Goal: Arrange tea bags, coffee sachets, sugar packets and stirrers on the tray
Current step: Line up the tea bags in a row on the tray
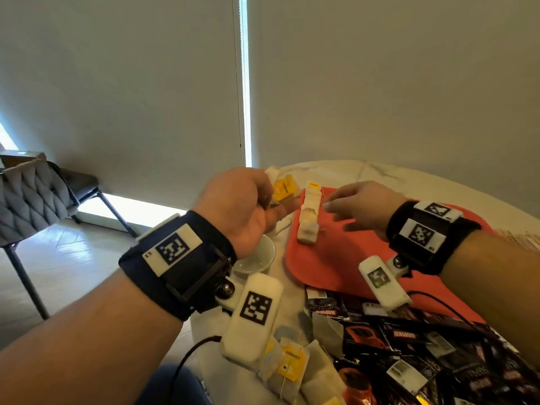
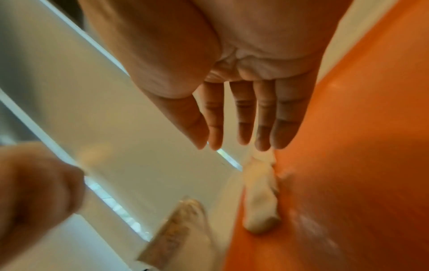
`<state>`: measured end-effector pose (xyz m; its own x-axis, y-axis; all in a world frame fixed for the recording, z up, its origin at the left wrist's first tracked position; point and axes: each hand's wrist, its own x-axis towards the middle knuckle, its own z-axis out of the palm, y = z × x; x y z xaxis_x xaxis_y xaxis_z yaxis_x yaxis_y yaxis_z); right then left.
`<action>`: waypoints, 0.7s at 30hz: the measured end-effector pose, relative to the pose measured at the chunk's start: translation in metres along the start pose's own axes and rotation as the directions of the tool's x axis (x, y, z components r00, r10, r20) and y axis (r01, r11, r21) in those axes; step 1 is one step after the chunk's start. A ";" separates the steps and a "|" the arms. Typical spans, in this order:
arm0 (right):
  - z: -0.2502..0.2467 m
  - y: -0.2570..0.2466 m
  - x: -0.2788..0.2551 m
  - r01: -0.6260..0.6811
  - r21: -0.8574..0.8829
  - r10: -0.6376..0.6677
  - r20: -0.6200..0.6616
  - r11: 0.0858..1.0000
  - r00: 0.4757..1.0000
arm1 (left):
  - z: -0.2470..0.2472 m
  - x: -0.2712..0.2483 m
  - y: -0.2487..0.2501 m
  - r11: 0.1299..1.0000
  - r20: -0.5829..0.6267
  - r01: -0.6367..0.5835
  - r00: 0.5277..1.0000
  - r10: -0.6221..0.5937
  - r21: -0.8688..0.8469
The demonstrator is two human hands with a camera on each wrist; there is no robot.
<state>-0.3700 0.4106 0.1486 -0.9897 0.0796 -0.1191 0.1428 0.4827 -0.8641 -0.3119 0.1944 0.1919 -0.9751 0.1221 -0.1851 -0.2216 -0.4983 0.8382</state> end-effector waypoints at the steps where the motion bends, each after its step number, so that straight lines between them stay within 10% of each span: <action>1: -0.005 -0.008 -0.010 0.073 0.019 -0.073 -0.026 0.997 0.997 | 0.002 -0.004 -0.003 1.000 0.009 0.010 1.000 -0.009 -0.015; 8: -0.010 -0.050 -0.091 0.416 -0.003 -0.415 0.040 0.909 0.909 | 0.008 -0.021 -0.018 0.996 0.102 -0.003 0.995 0.012 -0.094; 16: -0.013 -0.061 -0.085 0.374 0.153 -0.394 0.136 0.915 0.909 | 0.013 -0.040 -0.015 0.999 0.170 0.044 0.984 -0.048 0.032; 21: -0.017 -0.071 -0.083 0.457 0.377 -0.482 -0.031 0.806 0.876 | 0.000 -0.038 -0.017 0.980 0.086 0.132 0.986 -0.146 0.147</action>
<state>-0.2973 0.3850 0.2279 -0.9350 -0.1357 0.3276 -0.3416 0.0968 -0.9348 -0.2713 0.1984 0.1842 -0.9277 0.2670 -0.2608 -0.3449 -0.3462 0.8725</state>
